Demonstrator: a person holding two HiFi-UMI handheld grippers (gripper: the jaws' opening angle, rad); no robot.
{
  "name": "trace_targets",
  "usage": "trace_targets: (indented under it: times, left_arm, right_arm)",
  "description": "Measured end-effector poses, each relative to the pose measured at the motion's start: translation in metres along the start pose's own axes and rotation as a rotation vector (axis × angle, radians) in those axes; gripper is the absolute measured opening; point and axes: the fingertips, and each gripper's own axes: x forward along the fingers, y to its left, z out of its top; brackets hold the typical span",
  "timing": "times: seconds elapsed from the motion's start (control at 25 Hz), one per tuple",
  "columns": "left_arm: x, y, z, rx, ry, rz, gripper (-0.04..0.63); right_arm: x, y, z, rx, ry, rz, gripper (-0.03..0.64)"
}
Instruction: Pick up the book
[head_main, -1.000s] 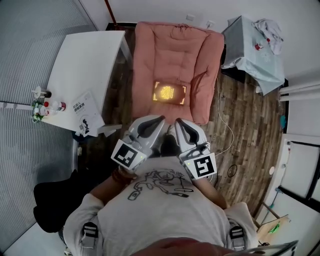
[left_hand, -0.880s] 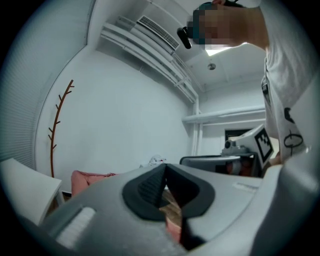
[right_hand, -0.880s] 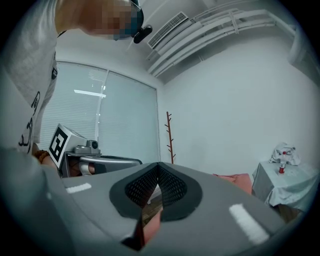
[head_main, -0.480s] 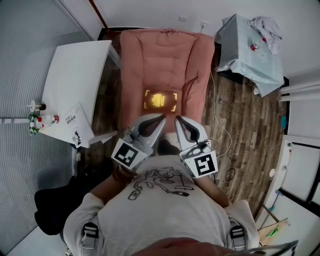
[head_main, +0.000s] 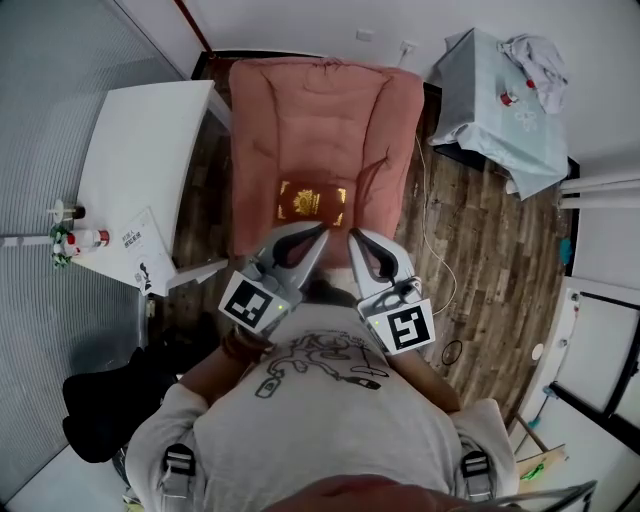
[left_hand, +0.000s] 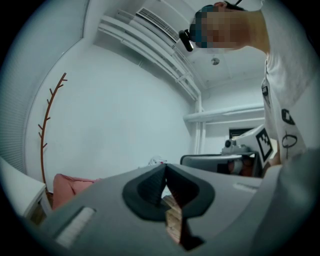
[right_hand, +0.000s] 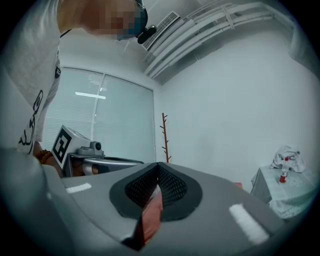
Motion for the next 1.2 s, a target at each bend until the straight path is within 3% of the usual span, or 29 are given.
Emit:
trace_targets:
  times: [0.28,0.68,1.04,1.2]
  left_arm:
    - [0.011,0.014,-0.009,-0.011,0.03,-0.005,0.002]
    - [0.017,0.065,-0.039,-0.058,0.085,-0.027,0.003]
    - [0.021,0.121,-0.101,-0.092,0.161,-0.035,0.041]
    - [0.024,0.149,-0.144,-0.118,0.206,-0.024,0.08]
  right_arm:
    - [0.015,-0.014,-0.006,0.009,0.015,0.002,0.005]
    - [0.063,-0.025,-0.037,0.023,0.082,-0.025,0.005]
    - [0.105,-0.037,-0.106,0.071,0.181,-0.039,0.008]
    - [0.117,-0.047,-0.153,0.09,0.24,-0.041,0.043]
